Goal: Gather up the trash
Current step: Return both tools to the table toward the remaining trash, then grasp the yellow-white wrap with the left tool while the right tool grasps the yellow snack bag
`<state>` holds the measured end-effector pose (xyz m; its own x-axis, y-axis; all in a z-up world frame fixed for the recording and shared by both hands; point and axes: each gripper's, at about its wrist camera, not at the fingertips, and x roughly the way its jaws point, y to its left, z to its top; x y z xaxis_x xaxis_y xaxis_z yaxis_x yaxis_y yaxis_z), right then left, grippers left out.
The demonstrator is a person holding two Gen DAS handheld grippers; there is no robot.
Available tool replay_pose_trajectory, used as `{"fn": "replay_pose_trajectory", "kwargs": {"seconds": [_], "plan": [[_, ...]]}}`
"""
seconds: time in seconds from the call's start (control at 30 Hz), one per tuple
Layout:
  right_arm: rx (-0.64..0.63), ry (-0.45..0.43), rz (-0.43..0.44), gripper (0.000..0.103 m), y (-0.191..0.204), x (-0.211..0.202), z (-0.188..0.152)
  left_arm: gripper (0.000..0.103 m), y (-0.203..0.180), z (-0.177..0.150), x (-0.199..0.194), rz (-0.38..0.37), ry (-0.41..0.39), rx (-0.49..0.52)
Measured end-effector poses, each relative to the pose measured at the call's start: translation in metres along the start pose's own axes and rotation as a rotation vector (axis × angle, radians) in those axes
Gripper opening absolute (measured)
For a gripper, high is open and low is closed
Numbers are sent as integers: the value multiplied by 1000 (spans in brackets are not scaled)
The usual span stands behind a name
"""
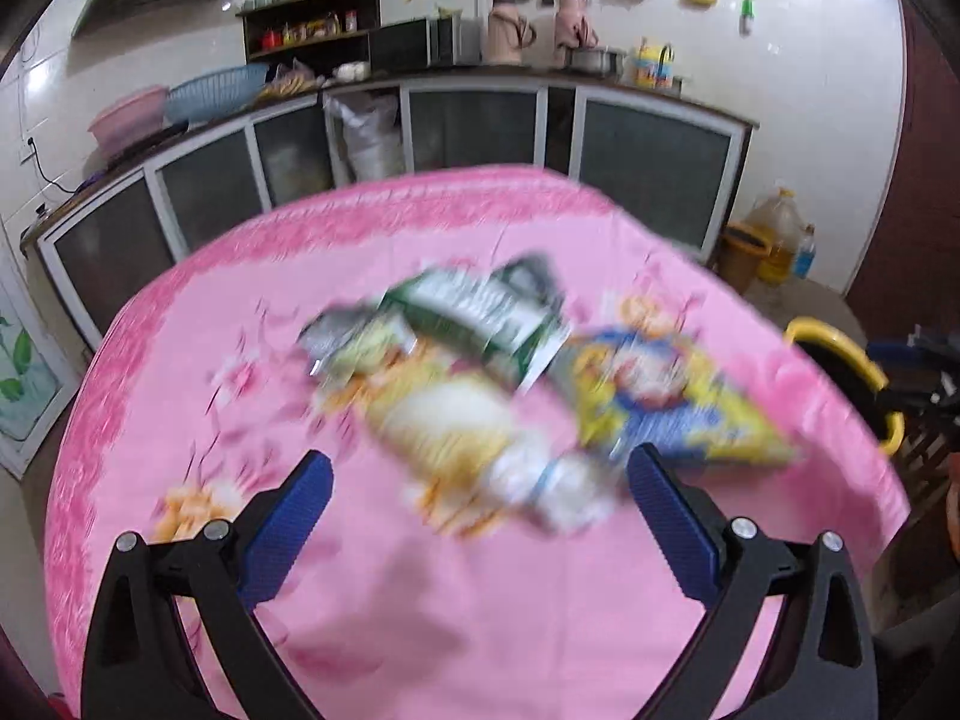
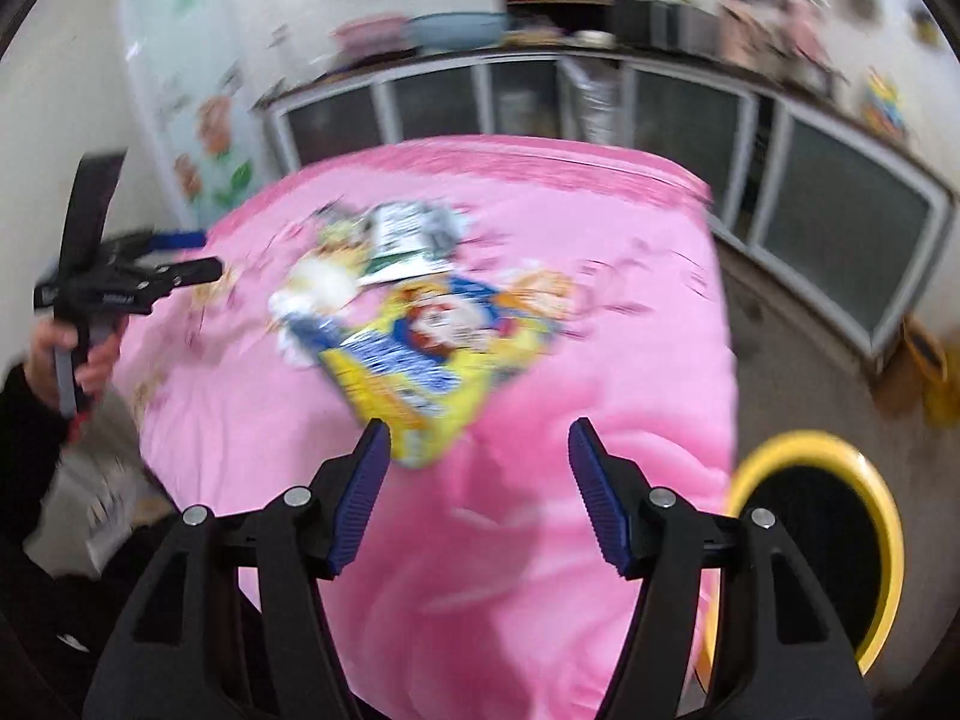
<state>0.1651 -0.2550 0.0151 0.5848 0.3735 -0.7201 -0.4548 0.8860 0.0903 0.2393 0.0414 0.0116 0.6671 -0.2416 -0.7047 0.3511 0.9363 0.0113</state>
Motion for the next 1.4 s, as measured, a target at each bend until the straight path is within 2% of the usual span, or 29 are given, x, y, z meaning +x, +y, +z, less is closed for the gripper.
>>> {"fn": "replay_pose_trajectory", "kwargs": {"seconds": [0.17, 0.33, 0.5, 0.63, 0.73, 0.87, 1.0, 1.4], "plan": [[-194, 13, -65, 59, 59, 28, 3, 95, 8, -24, 7, -20, 50, 0], [-257, 45, -79, 53, 79, 50, 5, 95, 7, -21, 22, -53, 69, -32], [-261, 58, -90, 50, 83, 62, 11, 95, 15, -8, 41, -115, 100, -124], [-276, 65, -91, 50, 84, 66, 14, 95, 17, 3, 50, -98, 104, -118], [-284, 74, -87, 50, 82, 71, 17, 95, 20, 14, 58, -111, 117, -133], [-300, 87, -83, 50, 83, 78, 21, 95, 25, 27, 76, -119, 159, -154], [-307, 104, -70, 50, 82, 88, 25, 95, 30, 26, 95, -152, 225, -206], [-317, 150, -26, 50, 82, 119, 31, 95, 20, 29, 138, -152, 315, -207]]}}
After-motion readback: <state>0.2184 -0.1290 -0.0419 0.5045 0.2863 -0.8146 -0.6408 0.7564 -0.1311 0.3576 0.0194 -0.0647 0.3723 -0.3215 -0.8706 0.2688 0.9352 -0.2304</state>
